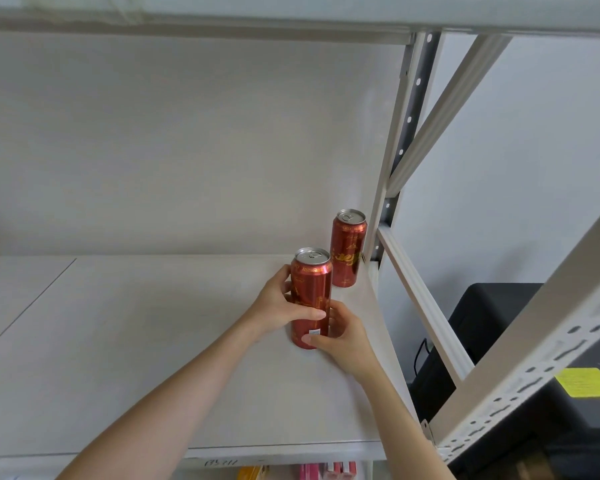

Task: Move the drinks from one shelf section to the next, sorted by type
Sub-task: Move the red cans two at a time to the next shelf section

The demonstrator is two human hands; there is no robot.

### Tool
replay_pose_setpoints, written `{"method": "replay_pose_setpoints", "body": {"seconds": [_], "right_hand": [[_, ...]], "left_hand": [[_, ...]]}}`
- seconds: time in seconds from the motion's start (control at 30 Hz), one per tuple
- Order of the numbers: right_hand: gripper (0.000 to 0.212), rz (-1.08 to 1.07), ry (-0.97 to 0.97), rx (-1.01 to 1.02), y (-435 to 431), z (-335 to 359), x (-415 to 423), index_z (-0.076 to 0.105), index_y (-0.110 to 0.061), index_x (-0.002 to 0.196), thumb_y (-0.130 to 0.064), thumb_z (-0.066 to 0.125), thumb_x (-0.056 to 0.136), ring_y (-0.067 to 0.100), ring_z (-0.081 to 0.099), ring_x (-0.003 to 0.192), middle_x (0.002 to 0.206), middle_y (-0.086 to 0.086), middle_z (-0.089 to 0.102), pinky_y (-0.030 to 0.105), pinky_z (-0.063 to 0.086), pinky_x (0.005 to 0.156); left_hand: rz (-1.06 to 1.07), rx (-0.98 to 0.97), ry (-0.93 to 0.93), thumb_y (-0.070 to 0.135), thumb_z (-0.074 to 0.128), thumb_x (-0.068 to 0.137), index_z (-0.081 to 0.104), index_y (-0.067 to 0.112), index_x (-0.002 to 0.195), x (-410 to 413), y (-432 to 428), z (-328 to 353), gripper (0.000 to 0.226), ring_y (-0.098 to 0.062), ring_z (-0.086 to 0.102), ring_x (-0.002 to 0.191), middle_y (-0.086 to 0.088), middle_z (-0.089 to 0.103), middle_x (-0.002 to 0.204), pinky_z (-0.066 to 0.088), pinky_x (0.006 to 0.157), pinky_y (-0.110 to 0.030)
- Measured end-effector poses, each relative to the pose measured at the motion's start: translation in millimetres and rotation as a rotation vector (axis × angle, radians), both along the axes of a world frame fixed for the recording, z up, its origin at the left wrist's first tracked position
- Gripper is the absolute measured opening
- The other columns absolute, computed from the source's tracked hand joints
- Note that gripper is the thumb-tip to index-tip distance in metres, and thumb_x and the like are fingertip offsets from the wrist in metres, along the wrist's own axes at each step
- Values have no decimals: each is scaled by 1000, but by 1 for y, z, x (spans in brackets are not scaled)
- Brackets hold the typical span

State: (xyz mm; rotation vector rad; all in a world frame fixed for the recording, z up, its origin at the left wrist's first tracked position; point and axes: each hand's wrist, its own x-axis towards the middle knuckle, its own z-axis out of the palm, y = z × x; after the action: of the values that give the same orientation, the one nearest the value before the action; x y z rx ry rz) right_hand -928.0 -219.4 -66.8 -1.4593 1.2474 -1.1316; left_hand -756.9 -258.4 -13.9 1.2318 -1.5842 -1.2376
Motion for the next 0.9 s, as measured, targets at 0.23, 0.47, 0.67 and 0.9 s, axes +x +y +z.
{"method": "replay_pose_setpoints", "body": {"seconds": [0.23,0.47,0.67,0.9], "right_hand": [[66,-86,-15,-6,21,0,-13,55,-30,126,-15,86,69,6,64,102,110,-12,68,16,53,78],[66,-167,-53,-15,27,-6,-31,54,-26,127,-18,86,70,6,64,105,115,-12,65,18,54,79],[63,-241,-99,-30,11,-7,-41,58,-29,119,-10,86,66,10,66,101,110,-7,68,18,55,77],[62,-267,-113,-44,-16,-6,-43,57,-37,115,-11,86,67,10,64,103,109,-11,67,21,55,80]], "left_hand": [[-94,40,46,38,93,52,59,33,117,-18,10,3,74,-18,70,102,-2,74,108,55,96,-44],[-140,54,64,39,90,53,63,23,115,-42,8,8,70,-21,70,103,-5,73,109,55,96,-46],[-114,43,40,44,89,50,66,22,113,-55,-9,8,71,-22,70,103,-5,72,110,55,96,-46],[-27,65,69,35,93,55,69,18,103,-62,-32,5,56,-11,73,90,4,76,95,59,85,-34]]}}
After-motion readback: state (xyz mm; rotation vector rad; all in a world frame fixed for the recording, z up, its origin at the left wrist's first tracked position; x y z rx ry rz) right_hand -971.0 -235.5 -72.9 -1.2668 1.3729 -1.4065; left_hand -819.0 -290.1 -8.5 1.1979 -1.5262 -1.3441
